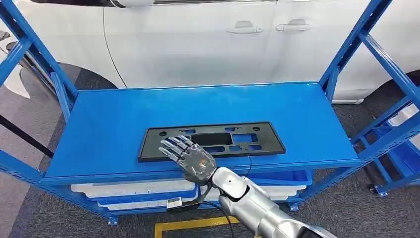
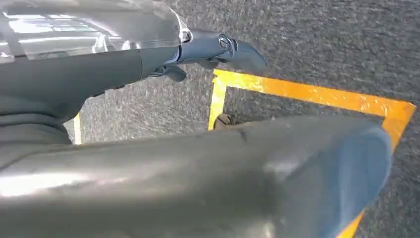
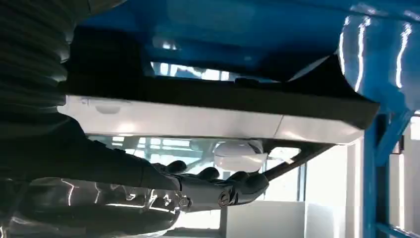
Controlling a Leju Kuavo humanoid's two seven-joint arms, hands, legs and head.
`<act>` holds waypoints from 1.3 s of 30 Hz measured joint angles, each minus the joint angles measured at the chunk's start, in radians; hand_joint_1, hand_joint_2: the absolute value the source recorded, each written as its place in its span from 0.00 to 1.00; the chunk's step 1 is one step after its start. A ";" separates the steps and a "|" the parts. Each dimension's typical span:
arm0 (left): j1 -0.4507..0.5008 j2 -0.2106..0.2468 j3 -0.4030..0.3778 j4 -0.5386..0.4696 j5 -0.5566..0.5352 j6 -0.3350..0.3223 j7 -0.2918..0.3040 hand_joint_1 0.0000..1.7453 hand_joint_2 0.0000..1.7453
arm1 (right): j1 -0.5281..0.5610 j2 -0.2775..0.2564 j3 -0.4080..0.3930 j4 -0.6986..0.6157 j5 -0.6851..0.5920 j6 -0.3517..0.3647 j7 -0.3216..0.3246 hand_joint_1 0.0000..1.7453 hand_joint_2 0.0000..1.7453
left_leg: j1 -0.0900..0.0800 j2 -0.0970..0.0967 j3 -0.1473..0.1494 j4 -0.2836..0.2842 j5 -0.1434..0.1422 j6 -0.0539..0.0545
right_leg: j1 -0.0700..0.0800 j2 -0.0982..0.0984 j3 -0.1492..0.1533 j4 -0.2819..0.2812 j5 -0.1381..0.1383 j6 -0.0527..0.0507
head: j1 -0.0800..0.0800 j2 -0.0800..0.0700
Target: Take the parts from the cabinet and place them on the table.
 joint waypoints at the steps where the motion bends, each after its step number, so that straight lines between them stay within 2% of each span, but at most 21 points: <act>1: -0.001 -0.001 -0.002 0.000 0.000 0.000 0.000 0.00 0.00 | -0.011 0.007 0.000 0.014 0.001 -0.001 0.010 0.00 1.00 | -0.007 0.001 -0.003 0.002 -0.002 -0.005 | 0.007 -0.001 0.010 -0.026 -0.013 -0.003 | 0.000 0.000; 4: -0.002 -0.001 -0.007 0.000 0.000 0.000 0.000 0.00 0.00 | -0.037 0.031 0.001 0.071 0.014 -0.006 0.037 0.00 1.00 | -0.002 0.002 -0.002 -0.003 0.001 -0.022 | 0.011 0.000 0.005 -0.026 -0.009 -0.011 | 0.000 0.000; 6: -0.002 0.000 -0.009 0.000 0.000 0.000 0.000 0.00 0.00 | -0.057 0.051 0.001 0.107 0.016 -0.010 0.053 0.00 1.00 | -0.001 0.003 -0.006 0.011 -0.012 -0.032 | -0.001 -0.002 0.013 -0.044 0.001 -0.023 | 0.000 0.000; 7: -0.003 0.000 -0.011 0.000 0.000 0.000 0.000 0.00 0.00 | -0.069 0.061 0.001 0.128 0.016 -0.017 0.060 0.00 1.00 | -0.002 0.003 -0.023 0.051 -0.041 -0.035 | -0.002 -0.002 0.015 -0.046 0.002 -0.030 | 0.000 0.000; 9: -0.005 0.000 -0.015 0.000 0.000 0.000 0.002 0.00 0.00 | -0.094 0.079 0.000 0.173 0.016 -0.022 0.078 0.00 1.00 | 0.000 0.003 -0.101 0.221 -0.125 -0.043 | -0.001 -0.002 0.015 -0.045 0.001 -0.033 | 0.000 0.000; 11: -0.002 0.000 -0.018 0.000 0.000 0.001 0.005 0.00 0.00 | -0.108 0.084 -0.002 0.214 0.018 -0.024 0.091 0.00 1.00 | 0.000 0.003 -0.154 0.326 -0.151 -0.048 | 0.000 -0.003 0.014 -0.043 0.001 -0.033 | 0.000 0.000; 13: 0.000 0.002 -0.021 0.000 0.000 0.002 0.006 0.00 0.00 | -0.125 0.090 -0.010 0.246 0.022 -0.029 0.106 0.00 1.00 | 0.002 0.003 -0.118 0.242 -0.085 -0.049 | -0.002 -0.002 0.016 -0.040 -0.002 -0.030 | 0.000 0.000; 15: -0.002 0.004 -0.022 0.000 0.000 0.002 0.006 0.00 0.00 | -0.140 0.094 -0.016 0.266 0.022 -0.029 0.110 0.00 1.00 | 0.007 0.004 -0.024 0.053 0.005 -0.048 | -0.003 0.000 0.019 -0.032 -0.009 -0.022 | 0.000 0.000; 16: -0.002 0.004 -0.022 0.000 0.000 0.002 0.006 0.00 0.00 | -0.145 0.095 -0.019 0.274 0.022 -0.029 0.112 0.00 1.00 | 0.006 0.004 -0.006 0.016 -0.008 -0.045 | 0.001 0.000 0.017 -0.028 -0.012 -0.017 | 0.000 0.000; 17: -0.004 0.004 -0.022 0.000 0.000 0.002 0.006 0.00 0.00 | -0.151 0.095 -0.022 0.284 0.022 -0.029 0.112 0.00 1.00 | 0.002 -0.001 -0.006 0.010 -0.003 -0.031 | 0.006 0.003 0.012 -0.023 -0.013 -0.011 | 0.000 0.000; 21: -0.003 0.004 -0.023 0.000 0.000 0.002 0.006 0.00 0.00 | -0.163 0.100 -0.031 0.305 0.034 -0.032 0.136 0.00 1.00 | 0.005 0.001 -0.007 0.004 0.004 -0.007 | 0.001 0.004 0.010 -0.021 -0.017 0.008 | 0.000 0.000; 22: -0.005 0.004 -0.023 0.000 0.000 0.002 0.006 0.00 0.00 | -0.166 0.100 -0.034 0.310 0.039 -0.032 0.149 0.00 1.00 | 0.005 0.001 -0.007 0.003 0.005 -0.001 | 0.000 0.003 0.000 0.007 -0.040 0.013 | 0.000 0.000; 25: -0.005 0.004 -0.028 0.000 0.000 0.002 0.006 0.00 0.00 | -0.173 0.097 -0.041 0.338 0.073 -0.029 0.205 0.00 1.00 | 0.003 0.003 -0.013 0.003 0.007 0.005 | -0.003 0.003 -0.111 0.237 -0.150 0.024 | 0.000 0.000; 27: -0.003 0.005 -0.033 0.001 0.000 0.002 0.006 0.00 0.00 | -0.180 0.092 -0.045 0.359 0.103 -0.010 0.268 0.02 1.00 | 0.003 0.003 -0.013 0.003 0.007 0.006 | -0.003 0.003 -0.141 0.290 -0.144 0.024 | 0.000 0.000; 28: -0.003 0.005 -0.035 0.001 0.000 0.002 0.007 0.00 0.00 | -0.190 0.089 -0.047 0.371 0.114 -0.001 0.302 0.97 1.00 | 0.002 0.002 -0.011 0.003 0.007 0.006 | -0.003 0.003 -0.119 0.247 -0.110 0.021 | 0.000 0.000; 30: -0.004 0.005 -0.039 0.001 0.000 0.002 0.008 0.00 0.00 | -0.210 0.083 -0.055 0.391 0.124 0.038 0.357 1.00 1.00 | -0.001 0.001 -0.007 0.003 0.007 0.006 | 0.000 0.003 -0.029 0.069 -0.024 0.007 | 0.000 0.000; 31: -0.005 0.004 -0.040 0.001 0.000 0.002 0.008 0.00 0.00 | -0.216 0.077 -0.062 0.398 0.124 0.065 0.378 1.00 1.00 | -0.001 0.001 -0.006 0.003 0.007 0.005 | 0.004 0.001 0.012 -0.010 -0.004 -0.004 | 0.000 0.000; 35: -0.006 0.003 -0.047 0.001 0.000 0.000 0.009 0.00 0.00 | -0.231 0.053 -0.099 0.421 0.123 0.100 0.405 1.00 1.00 | -0.002 0.001 -0.005 -0.002 0.009 -0.019 | 0.014 0.000 0.015 -0.031 -0.010 -0.013 | 0.000 0.000; 36: -0.006 0.005 -0.047 0.001 0.000 0.000 0.009 0.00 0.00 | -0.232 0.047 -0.109 0.423 0.123 0.100 0.408 1.00 1.00 | -0.008 0.001 -0.004 0.000 0.007 -0.025 | 0.001 0.000 0.024 -0.048 0.000 -0.020 | 0.000 0.000; 37: -0.004 0.006 -0.047 0.001 0.000 0.000 0.009 0.00 0.00 | -0.234 0.043 -0.116 0.427 0.123 0.100 0.411 0.97 1.00 | -0.003 0.003 -0.010 0.017 -0.006 -0.028 | 0.000 -0.003 0.029 -0.058 0.006 -0.022 | 0.000 0.000; 39: -0.006 0.006 -0.048 0.001 0.000 0.000 0.009 0.00 0.00 | -0.237 0.040 -0.128 0.434 0.122 0.103 0.413 0.98 1.00 | 0.001 0.003 -0.066 0.142 -0.087 -0.035 | 0.000 -0.003 0.026 -0.059 0.008 -0.029 | 0.000 0.000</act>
